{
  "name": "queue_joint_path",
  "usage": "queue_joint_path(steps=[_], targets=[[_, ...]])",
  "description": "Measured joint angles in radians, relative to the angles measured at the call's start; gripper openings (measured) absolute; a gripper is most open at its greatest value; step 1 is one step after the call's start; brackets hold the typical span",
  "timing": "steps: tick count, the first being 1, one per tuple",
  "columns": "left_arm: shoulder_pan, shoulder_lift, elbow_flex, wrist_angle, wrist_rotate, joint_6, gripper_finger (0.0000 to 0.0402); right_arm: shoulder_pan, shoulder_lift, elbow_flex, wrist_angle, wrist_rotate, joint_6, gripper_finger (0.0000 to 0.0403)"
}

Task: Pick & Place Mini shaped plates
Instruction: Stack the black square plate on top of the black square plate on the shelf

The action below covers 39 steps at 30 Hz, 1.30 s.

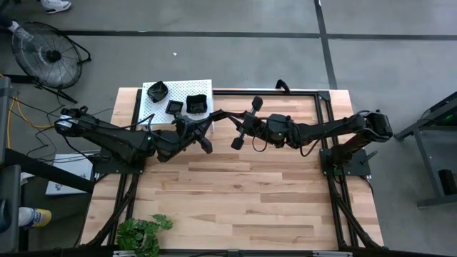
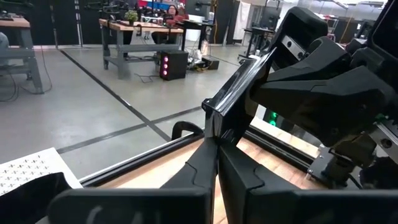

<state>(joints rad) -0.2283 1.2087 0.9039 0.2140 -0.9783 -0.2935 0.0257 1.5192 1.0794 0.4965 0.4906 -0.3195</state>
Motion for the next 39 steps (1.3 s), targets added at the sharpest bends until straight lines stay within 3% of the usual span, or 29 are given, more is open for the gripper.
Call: queue_joint_path(steps=[32,39], targets=[[-0.001,0.016,0.000,0.000,-0.030,0.030,0.0001,0.001,-0.001,0.000,-0.010,-0.037,0.003,0.0001],[0.000,0.016,0.000,0.000,-0.043,0.031,0.0000,0.002,-0.001,0.000,-0.027,-0.042,0.005,0.0029]])
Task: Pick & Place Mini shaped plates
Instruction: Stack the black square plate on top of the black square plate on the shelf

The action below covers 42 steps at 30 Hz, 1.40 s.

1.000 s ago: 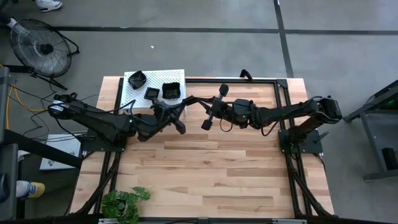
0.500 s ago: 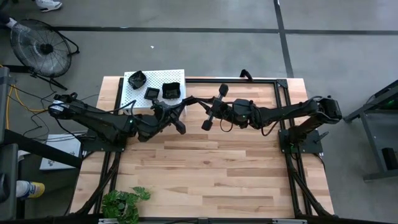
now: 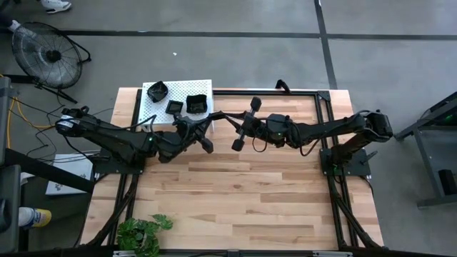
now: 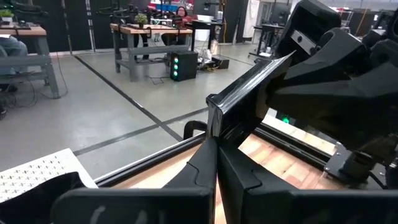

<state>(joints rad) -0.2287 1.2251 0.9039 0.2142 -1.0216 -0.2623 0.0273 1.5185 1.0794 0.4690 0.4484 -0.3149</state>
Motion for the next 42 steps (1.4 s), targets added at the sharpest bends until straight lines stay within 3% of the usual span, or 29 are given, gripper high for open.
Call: queue_joint_path(steps=[9,21,26,33,42], targets=[[0.000,0.000,0.000,0.002,-0.014,0.000,0.0000,0.000,0.000,0.000,0.000,-0.024,0.000,0.0106],[0.012,-0.041,0.000,-0.013,-0.025,0.007,0.0000,0.013,-0.107,0.000,-0.097,0.105,0.030,0.0182],[0.075,-0.110,0.001,-0.080,0.063,-0.017,0.0000,0.013,-0.179,0.000,-0.268,0.099,0.190,0.0191],[0.232,-0.242,0.001,-0.334,0.257,-0.179,0.0000,0.029,-0.251,0.000,-0.535,0.052,0.373,0.0189],[0.469,-0.375,0.001,-0.649,0.508,-0.367,0.0000,0.061,-0.277,0.000,-0.684,-0.034,0.494,0.0189]])
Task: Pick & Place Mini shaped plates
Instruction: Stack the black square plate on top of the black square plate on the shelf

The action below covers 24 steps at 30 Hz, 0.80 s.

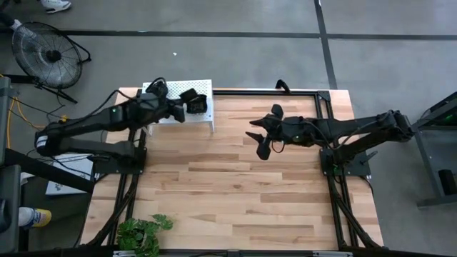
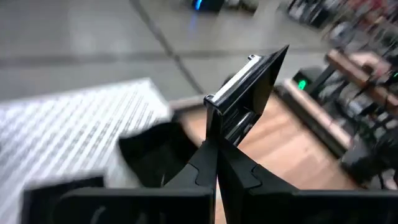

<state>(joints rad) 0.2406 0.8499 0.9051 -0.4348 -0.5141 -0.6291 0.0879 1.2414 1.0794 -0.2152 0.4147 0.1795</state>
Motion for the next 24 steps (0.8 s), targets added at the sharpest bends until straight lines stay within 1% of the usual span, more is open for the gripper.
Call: queue_joint_path(steps=[4,6,12,18,24], targets=[[0.100,-0.015,0.004,-0.117,0.126,-0.059,0.0000,0.012,0.000,0.000,-0.039,-0.005,0.035,0.0190],[0.152,-0.015,0.019,-0.182,0.176,-0.063,0.0000,0.019,0.000,0.000,-0.053,-0.006,0.050,0.0189],[0.307,-0.015,0.080,-0.303,0.336,-0.058,0.0000,0.034,0.000,0.000,-0.064,-0.009,0.086,0.0184],[0.510,0.001,0.143,-0.419,0.543,0.030,0.0000,0.033,0.000,0.000,-0.065,-0.012,0.103,0.0183],[0.702,0.078,0.185,-0.469,0.777,0.189,0.0000,0.033,0.000,0.000,-0.066,-0.002,0.147,0.0181]])
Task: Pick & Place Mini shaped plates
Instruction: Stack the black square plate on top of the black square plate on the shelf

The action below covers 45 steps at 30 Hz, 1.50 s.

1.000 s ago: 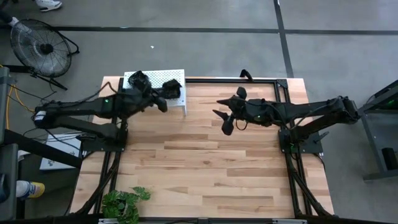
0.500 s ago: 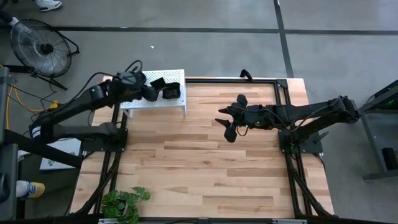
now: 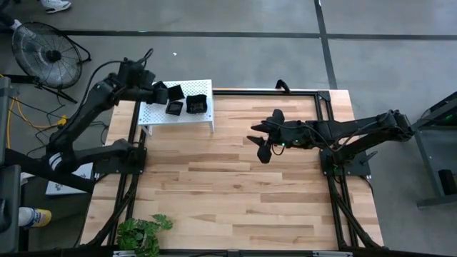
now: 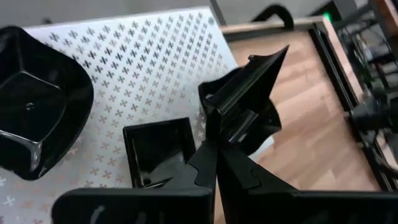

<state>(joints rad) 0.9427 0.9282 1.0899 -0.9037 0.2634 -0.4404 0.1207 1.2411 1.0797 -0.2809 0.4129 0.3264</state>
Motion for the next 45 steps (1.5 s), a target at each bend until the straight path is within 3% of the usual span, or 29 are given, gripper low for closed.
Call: queue_joint_path(steps=[6,20,38,45], targets=[[0.110,0.103,0.057,-0.129,0.133,0.153,0.0000,0.000,0.000,0.000,0.000,0.002,0.021,0.0176],[0.146,0.277,0.190,-0.357,0.052,0.359,0.0000,0.000,0.000,0.000,-0.015,0.026,0.104,0.0177],[0.147,0.335,0.189,-0.372,0.120,0.441,0.0000,0.000,0.001,0.000,-0.026,0.052,0.122,0.0177],[0.260,0.344,0.189,-0.398,0.235,0.506,0.0000,0.000,0.001,0.000,-0.026,0.051,0.130,0.0177]])
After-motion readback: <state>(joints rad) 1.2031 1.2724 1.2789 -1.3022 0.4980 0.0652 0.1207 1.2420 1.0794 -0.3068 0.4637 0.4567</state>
